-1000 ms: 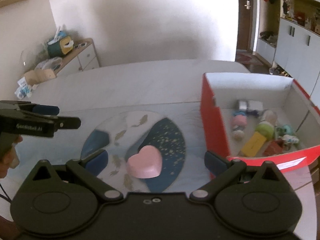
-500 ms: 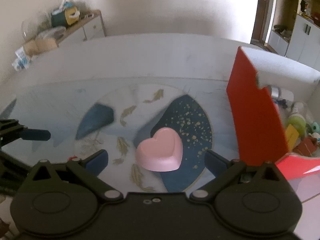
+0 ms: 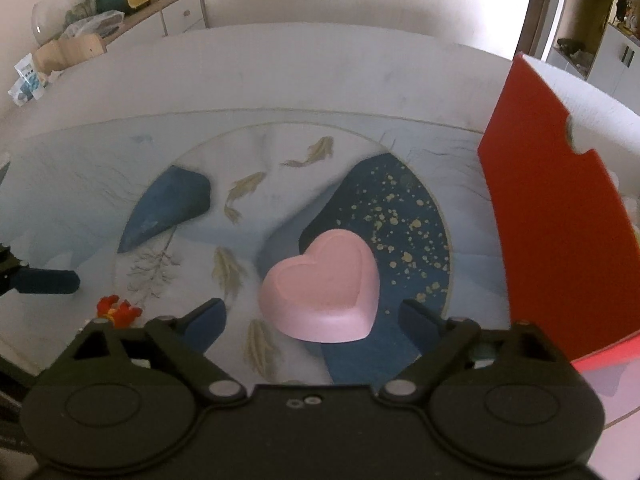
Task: Organize rigid objects
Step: 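Grasp the red keychain figure with the left tool while the right tool grasps the pink heart soap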
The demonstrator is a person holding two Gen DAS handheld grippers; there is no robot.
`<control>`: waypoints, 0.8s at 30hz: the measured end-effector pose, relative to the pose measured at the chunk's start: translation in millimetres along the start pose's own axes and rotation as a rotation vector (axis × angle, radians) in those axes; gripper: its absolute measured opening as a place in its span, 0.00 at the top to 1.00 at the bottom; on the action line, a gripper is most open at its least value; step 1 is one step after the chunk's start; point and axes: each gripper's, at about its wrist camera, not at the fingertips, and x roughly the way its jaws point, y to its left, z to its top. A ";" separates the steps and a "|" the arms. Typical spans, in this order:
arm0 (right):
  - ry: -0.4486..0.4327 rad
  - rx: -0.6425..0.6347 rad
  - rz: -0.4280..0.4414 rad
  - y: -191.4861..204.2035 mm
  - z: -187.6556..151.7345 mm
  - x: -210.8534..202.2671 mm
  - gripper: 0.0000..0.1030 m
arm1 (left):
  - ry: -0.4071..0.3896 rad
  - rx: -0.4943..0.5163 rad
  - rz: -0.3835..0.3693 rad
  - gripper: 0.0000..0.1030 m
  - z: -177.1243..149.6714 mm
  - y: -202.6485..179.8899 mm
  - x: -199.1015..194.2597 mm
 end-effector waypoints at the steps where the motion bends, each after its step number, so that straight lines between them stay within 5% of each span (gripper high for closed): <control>1: 0.003 0.001 0.000 0.0 0.3 1.5 0.14 | 0.001 0.001 -0.003 0.17 -0.4 -0.5 0.1; 9: 0.002 -0.025 -0.006 3.6 3.1 7.5 0.18 | -0.004 0.020 0.010 0.25 -2.9 -5.3 -0.4; 17: -0.012 -0.048 -0.011 7.7 5.4 6.8 0.35 | -0.010 0.057 0.004 0.45 -2.9 -14.4 -1.8; 24: -0.022 -0.044 -0.013 8.5 4.9 4.6 0.35 | -0.014 0.062 0.024 0.66 -1.0 -16.6 -1.9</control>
